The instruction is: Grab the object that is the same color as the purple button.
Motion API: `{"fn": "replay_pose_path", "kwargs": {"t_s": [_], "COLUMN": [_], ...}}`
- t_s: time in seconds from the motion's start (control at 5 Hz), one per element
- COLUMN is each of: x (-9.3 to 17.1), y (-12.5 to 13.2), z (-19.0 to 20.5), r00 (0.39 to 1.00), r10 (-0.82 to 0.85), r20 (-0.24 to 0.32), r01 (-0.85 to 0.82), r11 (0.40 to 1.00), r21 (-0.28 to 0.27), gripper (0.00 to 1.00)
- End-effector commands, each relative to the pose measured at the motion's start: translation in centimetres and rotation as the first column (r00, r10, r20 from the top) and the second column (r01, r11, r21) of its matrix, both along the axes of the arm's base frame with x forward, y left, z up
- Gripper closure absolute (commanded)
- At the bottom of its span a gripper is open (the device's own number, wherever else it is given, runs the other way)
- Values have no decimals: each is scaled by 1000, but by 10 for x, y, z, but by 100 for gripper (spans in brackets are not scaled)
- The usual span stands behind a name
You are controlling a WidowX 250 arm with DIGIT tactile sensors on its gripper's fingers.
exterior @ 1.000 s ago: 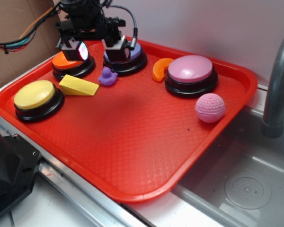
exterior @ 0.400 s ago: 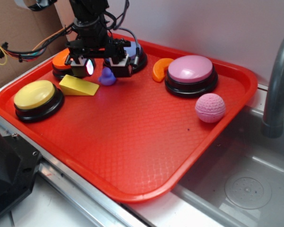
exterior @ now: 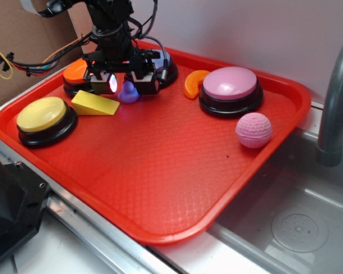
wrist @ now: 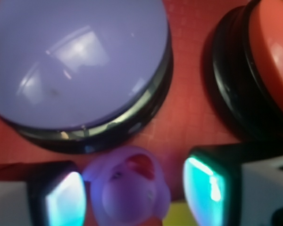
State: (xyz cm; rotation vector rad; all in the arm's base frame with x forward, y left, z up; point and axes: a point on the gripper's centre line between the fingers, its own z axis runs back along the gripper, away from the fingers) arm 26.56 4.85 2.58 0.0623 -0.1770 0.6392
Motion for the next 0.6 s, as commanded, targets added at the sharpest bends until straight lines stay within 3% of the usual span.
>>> {"fn": "replay_pose_path", "kwargs": {"t_s": [0.0,0.4], "x": [5,3], "y": [13,-6], "z": [9,51], "r00": [998,994], "r10": [35,-30], "r20": [46,106], "r01": [-35,37], "r11": [999,997], "r21": [-5,-61], "gripper": [100,100]}}
